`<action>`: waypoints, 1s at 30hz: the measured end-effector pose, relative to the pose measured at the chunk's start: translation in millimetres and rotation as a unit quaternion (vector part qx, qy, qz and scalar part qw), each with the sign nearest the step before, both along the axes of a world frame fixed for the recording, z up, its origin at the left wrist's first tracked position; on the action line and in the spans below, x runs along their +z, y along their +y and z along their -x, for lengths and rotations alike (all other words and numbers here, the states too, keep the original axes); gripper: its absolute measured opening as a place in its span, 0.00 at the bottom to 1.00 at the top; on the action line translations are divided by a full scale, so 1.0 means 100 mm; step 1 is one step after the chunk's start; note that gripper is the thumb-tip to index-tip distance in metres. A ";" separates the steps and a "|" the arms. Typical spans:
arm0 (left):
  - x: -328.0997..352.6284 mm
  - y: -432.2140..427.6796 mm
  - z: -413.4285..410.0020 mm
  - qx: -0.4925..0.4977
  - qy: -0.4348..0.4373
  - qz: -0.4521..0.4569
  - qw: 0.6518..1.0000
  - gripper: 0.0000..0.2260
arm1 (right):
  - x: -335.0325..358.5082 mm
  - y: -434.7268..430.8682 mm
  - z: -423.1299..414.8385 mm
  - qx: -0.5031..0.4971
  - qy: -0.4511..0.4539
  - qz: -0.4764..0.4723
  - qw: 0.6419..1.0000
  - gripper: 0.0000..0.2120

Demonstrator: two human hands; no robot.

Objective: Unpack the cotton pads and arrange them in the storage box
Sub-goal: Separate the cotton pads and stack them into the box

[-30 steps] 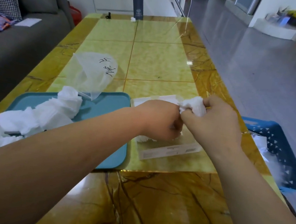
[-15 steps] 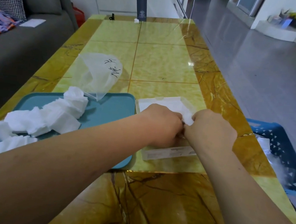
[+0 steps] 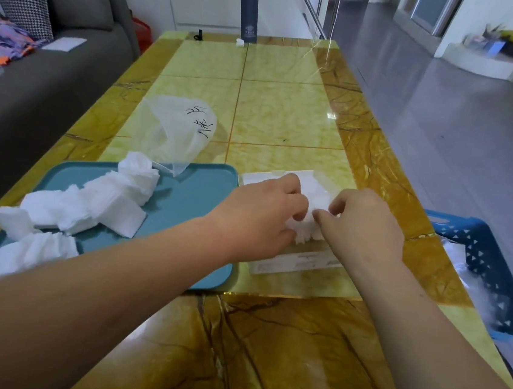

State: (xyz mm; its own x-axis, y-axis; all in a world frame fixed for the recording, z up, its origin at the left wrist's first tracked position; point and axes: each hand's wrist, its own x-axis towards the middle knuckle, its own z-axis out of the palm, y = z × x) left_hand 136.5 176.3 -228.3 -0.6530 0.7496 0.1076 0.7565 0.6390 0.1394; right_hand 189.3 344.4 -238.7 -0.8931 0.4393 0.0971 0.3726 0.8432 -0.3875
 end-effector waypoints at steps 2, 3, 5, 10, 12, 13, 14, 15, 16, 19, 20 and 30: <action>0.01 -0.10 -0.05 0.010 0.006 -0.009 1.000 0.10 | 0.02 -0.02 -0.01 0.005 0.004 -0.004 1.000 0.12; 0.01 -0.15 -0.07 0.020 0.005 -0.015 1.000 0.10 | 0.04 -0.02 -0.01 0.009 0.010 0.001 1.000 0.12; 0.01 -0.25 -0.12 0.052 -0.006 -0.026 0.998 0.09 | 0.07 -0.02 -0.05 0.022 0.046 0.022 0.998 0.13; -0.06 -0.43 -0.22 0.104 -0.065 -0.087 0.989 0.04 | 0.11 -0.15 -0.16 0.101 0.045 0.095 0.989 0.13; -0.12 -0.44 -0.24 0.100 -0.095 -0.105 0.985 0.04 | 0.09 -0.24 -0.17 0.129 -0.007 0.098 0.987 0.14; -0.15 -0.43 -0.24 0.096 -0.105 -0.110 0.984 0.04 | 0.07 -0.27 -0.17 0.141 -0.027 0.095 0.985 0.13; -0.17 -0.42 -0.24 0.093 -0.109 -0.112 0.983 0.05 | 0.05 -0.29 -0.16 0.148 -0.040 0.093 0.984 0.12; -0.19 -0.42 -0.24 0.090 -0.108 -0.113 0.984 0.05 | 0.04 -0.31 -0.15 0.150 -0.048 0.095 0.983 0.11; -0.20 -0.42 -0.24 0.087 -0.106 -0.114 0.984 0.05 | 0.03 -0.32 -0.14 0.148 -0.053 0.097 0.983 0.10; -0.18 -0.52 -0.28 0.081 -0.106 -0.138 0.981 0.08 | 0.08 -0.38 -0.14 0.130 -0.059 0.057 0.988 0.12; -0.17 -0.58 -0.29 0.078 -0.105 -0.149 0.980 0.08 | 0.11 -0.41 -0.14 0.121 -0.059 0.028 0.990 0.13; 0.04 -1.88 -0.37 0.252 -0.023 -0.072 0.965 0.36 | 0.17 -1.63 -0.12 0.258 0.162 0.155 0.940 0.09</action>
